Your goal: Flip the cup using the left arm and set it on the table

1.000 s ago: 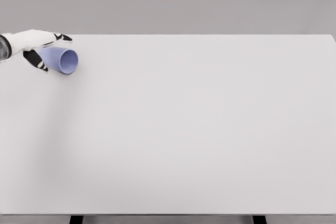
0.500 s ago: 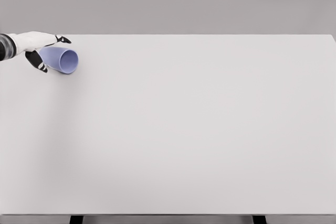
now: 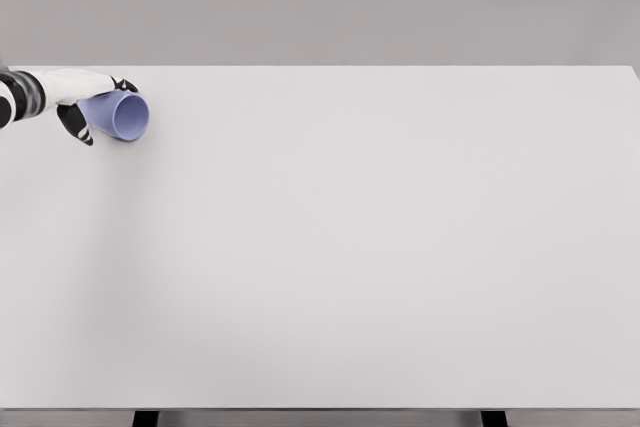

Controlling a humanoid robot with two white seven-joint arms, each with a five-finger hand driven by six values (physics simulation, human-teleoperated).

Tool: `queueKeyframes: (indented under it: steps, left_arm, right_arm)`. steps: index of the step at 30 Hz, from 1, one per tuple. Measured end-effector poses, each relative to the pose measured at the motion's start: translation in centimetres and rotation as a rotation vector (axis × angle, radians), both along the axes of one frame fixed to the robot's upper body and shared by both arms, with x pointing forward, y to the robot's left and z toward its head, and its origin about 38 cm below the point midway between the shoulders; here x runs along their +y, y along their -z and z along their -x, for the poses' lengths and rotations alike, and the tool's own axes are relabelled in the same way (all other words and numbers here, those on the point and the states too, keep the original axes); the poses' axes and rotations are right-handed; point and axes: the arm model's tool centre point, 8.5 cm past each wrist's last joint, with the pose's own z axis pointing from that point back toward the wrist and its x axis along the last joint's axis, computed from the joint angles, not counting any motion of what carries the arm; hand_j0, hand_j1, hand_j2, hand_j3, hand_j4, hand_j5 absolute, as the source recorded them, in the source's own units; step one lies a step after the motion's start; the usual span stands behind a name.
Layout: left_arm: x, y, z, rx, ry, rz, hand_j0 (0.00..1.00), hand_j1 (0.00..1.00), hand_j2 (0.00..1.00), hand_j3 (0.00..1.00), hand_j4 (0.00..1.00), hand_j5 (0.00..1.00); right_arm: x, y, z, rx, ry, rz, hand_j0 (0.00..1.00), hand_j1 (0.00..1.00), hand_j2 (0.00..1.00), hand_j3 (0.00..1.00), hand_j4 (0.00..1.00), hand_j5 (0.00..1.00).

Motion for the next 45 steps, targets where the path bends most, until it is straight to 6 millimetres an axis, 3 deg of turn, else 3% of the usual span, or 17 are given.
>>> queueKeyframes:
  steps: [12,35,41,45]
  left_arm:
    - [0.1,-0.8,-0.4,-0.015,-0.030,-0.002,0.97,0.97,0.97,0.97,0.97,0.97]
    - [-1.7,0.4,-0.8,-0.023,-0.011,-0.049,0.93,0.93,0.93,0.93,0.93,0.93]
    - [-1.7,0.6,-0.7,-0.018,-0.020,-0.054,0.71,0.71,0.71,0.71,0.71,0.71]
    - [-1.6,0.7,-0.7,-0.017,-0.029,-0.049,0.68,0.68,0.68,0.68,0.68,0.68]
  right_arm:
    - [0.0,0.0,0.0,0.000,0.000,0.000,1.00,1.00,1.00,1.00,1.00,1.00]
    - [0.0,0.0,0.0,0.000,0.000,0.000,1.00,1.00,1.00,1.00,1.00,1.00]
    - [0.0,0.0,0.0,0.000,0.000,0.000,1.00,1.00,1.00,1.00,1.00,1.00]
    - [0.0,0.0,0.0,0.000,0.000,0.000,1.00,1.00,1.00,1.00,1.00,1.00]
